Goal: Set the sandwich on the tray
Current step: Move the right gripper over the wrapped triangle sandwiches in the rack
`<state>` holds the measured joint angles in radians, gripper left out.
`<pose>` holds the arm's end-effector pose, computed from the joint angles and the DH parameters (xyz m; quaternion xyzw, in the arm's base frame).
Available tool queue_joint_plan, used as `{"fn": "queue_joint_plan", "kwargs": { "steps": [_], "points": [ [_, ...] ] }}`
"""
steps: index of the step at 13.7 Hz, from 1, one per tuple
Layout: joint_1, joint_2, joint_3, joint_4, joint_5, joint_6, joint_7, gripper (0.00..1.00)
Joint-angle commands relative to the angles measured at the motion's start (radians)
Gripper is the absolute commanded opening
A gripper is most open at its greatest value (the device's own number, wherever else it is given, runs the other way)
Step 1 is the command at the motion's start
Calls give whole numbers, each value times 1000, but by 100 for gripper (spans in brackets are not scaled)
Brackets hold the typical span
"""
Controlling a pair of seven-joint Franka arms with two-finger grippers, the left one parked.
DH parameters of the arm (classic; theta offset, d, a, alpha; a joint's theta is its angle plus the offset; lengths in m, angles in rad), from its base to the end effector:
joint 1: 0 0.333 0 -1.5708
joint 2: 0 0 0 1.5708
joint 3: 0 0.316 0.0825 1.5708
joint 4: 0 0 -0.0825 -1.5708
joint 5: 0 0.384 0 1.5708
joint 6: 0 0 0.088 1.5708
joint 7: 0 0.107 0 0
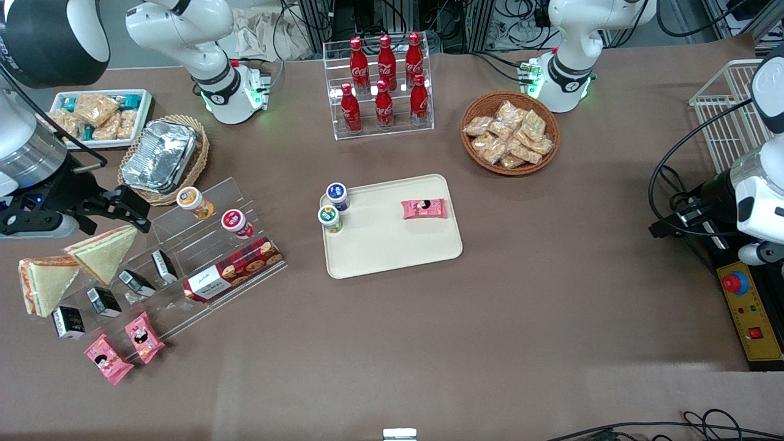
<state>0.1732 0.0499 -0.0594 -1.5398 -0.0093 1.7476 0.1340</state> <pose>0.5835 0.0668 0.6279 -0.9968 0.0095 -0.0791 0.0037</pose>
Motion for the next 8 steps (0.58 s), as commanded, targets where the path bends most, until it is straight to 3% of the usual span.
{"fn": "queue_joint_plan", "kwargs": {
  "steps": [1, 4, 8],
  "points": [
    [-1, -4, 1, 12, -9, -17, 6, 100],
    [-3, -4, -6, 12, -9, -45, 4, 100],
    [-1, -4, -97, 12, -9, -48, -2, 100]
  ]
}}
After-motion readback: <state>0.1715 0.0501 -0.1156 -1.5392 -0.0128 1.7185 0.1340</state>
